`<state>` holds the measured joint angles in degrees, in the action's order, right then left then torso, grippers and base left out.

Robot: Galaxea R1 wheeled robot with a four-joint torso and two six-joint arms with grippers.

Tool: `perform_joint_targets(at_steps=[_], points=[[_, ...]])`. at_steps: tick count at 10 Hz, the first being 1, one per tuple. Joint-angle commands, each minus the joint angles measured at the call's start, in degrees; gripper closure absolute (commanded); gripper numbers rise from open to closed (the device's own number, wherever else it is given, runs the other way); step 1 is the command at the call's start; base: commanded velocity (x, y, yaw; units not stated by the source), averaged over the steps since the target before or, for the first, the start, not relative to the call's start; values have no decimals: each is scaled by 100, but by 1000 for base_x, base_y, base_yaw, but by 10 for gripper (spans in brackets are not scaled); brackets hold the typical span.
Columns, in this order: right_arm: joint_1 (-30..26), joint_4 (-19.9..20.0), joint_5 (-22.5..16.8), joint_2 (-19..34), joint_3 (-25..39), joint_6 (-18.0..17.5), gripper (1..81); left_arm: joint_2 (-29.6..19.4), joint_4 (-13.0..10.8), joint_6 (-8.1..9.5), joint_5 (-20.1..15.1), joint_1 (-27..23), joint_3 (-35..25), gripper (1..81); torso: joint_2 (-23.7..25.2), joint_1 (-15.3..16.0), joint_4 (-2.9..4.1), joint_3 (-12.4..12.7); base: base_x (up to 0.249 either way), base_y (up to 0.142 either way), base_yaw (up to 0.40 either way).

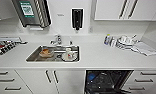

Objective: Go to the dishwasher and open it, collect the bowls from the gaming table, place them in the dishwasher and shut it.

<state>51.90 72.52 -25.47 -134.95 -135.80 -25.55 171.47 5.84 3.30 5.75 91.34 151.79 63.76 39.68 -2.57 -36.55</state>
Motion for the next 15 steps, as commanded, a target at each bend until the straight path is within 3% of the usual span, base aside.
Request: perform_joint_targets(at_steps=[1,3,6,9,11,12,14,15], points=[[-1308,289,-292,844,563,-38,10,-7,23,21,-417,19,-26,10,0,0,0,0,0,0,0],[-1344,280,-292,871,748,295,10,27,-4,12,-417,11,-26,10,0,0,0,0,0,0,0],[-888,210,-310,712,916,947,10,37,-21,-23,-417,2,-26,10,0,2,0,2,0,0,0],[-122,166,-424,62,494,2722,10,1,-21,-40,-382,-7,-26,10,0,2,0,2,0,0,0],[290,166,-843,-313,-82,4011,10,-16,-39,-57,-365,-15,-26,10,0,2,0,2,0,0,0],[466,166,-872,-404,-191,4401,10,-16,-39,-58,-364,-24,-26,10,0,2,2,2,0,0,0],[774,166,-889,-762,-584,5608,10,-16,-48,-67,-347,-33,-26,10,0,2,0,2,0,0,0],[924,166,-881,-914,-789,6018,10,-25,-83,-67,-347,-25,-8,10,0,2,0,2,0,0,0]])
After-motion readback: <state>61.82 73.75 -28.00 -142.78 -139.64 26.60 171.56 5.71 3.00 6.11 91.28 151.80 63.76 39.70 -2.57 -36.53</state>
